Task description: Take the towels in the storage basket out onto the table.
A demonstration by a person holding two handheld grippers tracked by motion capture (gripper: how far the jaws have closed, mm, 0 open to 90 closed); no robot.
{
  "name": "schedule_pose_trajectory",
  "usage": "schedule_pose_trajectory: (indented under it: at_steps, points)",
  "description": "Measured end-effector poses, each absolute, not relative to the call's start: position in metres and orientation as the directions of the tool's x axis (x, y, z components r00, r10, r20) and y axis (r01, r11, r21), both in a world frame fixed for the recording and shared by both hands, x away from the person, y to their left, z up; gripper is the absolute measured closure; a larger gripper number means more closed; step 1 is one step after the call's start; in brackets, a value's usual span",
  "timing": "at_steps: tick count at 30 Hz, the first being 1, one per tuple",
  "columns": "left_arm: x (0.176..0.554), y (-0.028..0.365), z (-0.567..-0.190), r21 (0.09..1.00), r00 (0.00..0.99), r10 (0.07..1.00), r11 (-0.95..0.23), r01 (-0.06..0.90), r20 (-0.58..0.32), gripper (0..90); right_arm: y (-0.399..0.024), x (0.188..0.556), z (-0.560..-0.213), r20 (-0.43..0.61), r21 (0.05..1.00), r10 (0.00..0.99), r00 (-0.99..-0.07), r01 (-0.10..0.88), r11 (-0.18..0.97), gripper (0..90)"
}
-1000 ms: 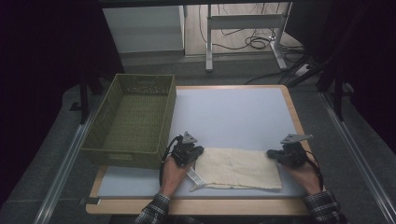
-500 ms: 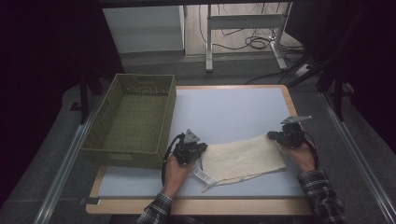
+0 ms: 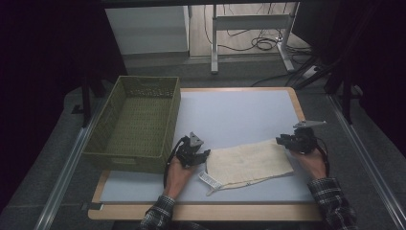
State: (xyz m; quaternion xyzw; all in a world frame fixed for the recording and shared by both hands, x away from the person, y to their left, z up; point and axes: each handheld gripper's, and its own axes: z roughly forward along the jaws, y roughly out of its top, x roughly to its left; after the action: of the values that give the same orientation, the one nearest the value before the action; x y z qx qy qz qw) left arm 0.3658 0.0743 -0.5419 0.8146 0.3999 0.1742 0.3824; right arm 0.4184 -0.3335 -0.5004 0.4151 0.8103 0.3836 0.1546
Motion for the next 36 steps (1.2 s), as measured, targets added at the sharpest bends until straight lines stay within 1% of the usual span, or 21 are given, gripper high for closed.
schedule_pose_trajectory:
  at_steps: [4,7,16,24,30,36]
  points:
    - [0.368,0.075,-0.542,0.753,0.606,0.794,-0.377,0.540,-0.037,41.7,-0.334,0.412,-0.501,0.073,0.748,0.787,-0.613,0.556,0.364,59.6]
    - [0.372,0.079,-0.544,0.744,0.588,0.804,-0.340,0.575,-0.088,35.3,-0.333,0.406,-0.501,0.084,0.744,0.783,-0.616,0.562,0.362,55.9]
    - [0.372,0.080,-0.544,0.746,0.589,0.803,-0.338,0.574,-0.090,35.0,-0.329,0.385,-0.501,0.108,0.744,0.762,-0.639,0.560,0.365,48.7]
    - [0.372,0.080,-0.544,0.745,0.591,0.802,-0.341,0.574,-0.089,35.2,-0.315,0.367,-0.502,0.119,0.734,0.727,-0.676,0.553,0.393,42.4]
    - [0.372,0.080,-0.545,0.744,0.589,0.803,-0.339,0.575,-0.090,35.4,-0.298,0.355,-0.505,0.124,0.730,0.692,-0.711,0.537,0.422,41.3]
    - [0.372,0.080,-0.545,0.745,0.589,0.803,-0.339,0.575,-0.090,35.5,-0.274,0.343,-0.511,0.130,0.720,0.634,-0.763,0.512,0.468,41.8]
